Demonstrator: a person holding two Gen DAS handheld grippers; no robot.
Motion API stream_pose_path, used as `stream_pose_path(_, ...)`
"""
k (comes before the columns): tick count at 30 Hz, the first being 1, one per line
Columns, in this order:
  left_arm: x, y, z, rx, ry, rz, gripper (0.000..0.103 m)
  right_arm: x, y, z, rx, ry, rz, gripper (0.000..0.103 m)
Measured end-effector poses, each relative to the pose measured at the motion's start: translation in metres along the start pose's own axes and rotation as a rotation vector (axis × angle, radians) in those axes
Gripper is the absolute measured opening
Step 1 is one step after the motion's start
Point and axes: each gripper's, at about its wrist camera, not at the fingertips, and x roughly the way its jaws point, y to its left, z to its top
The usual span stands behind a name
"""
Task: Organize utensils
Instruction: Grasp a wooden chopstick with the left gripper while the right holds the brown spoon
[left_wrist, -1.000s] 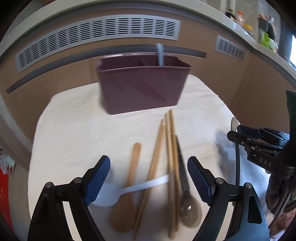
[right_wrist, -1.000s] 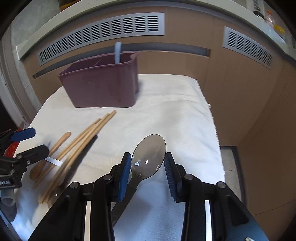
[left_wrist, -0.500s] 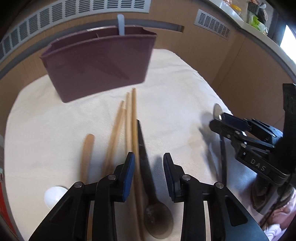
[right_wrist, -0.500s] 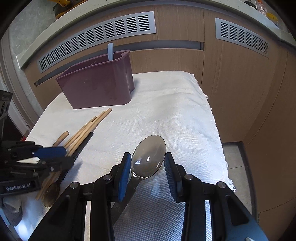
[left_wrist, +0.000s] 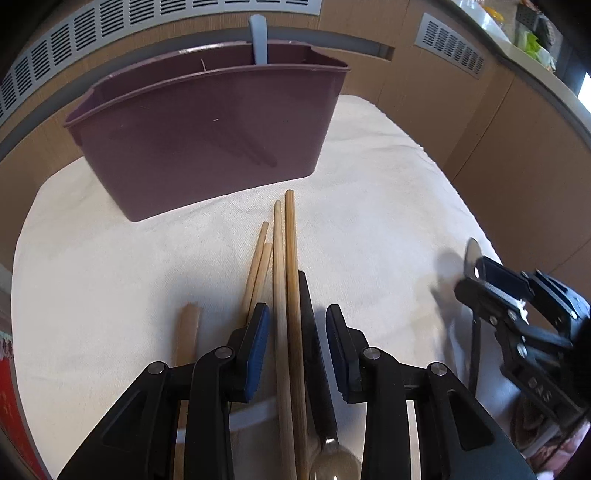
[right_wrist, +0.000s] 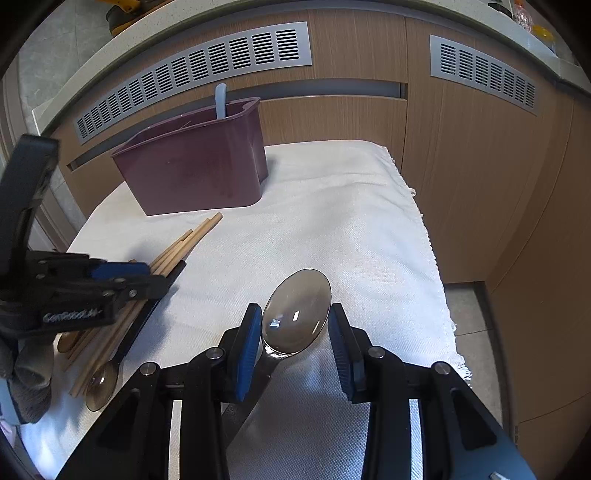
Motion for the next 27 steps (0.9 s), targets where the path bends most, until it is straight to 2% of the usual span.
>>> stream_pose_path(3, 0.010, 0.002, 0.009, -0.011, 0.016, 0.012, 0.030, 0.000, 0.000, 0.000, 0.000, 0.002, 0.003, 0.035)
stream_pose_path(7, 0.011, 0.000, 0.012, 0.007, 0.009, 0.042, 0.014, 0.001, -0.002, -0.001, 0.003, 0.001, 0.007, 0.035)
stream_pose_path(10, 0.003, -0.002, 0.001, 0.027, 0.013, 0.059, 0.014, 0.001, -0.002, -0.001, 0.004, -0.001, 0.008, 0.035)
stream_pose_path(17, -0.031, 0.004, -0.037, 0.040, 0.031, 0.047, 0.014, 0.001, 0.000, -0.001, 0.000, -0.002, 0.009, 0.035)
stream_pose_path(23, -0.042, 0.010, -0.039, 0.021, 0.018, 0.065, 0.014, 0.000, 0.001, -0.002, -0.010, -0.007, 0.001, 0.035)
stream_pose_path(27, -0.042, 0.009, -0.038, 0.016, 0.012, 0.040, 0.014, 0.000, 0.001, -0.002, -0.010, -0.006, 0.003, 0.035)
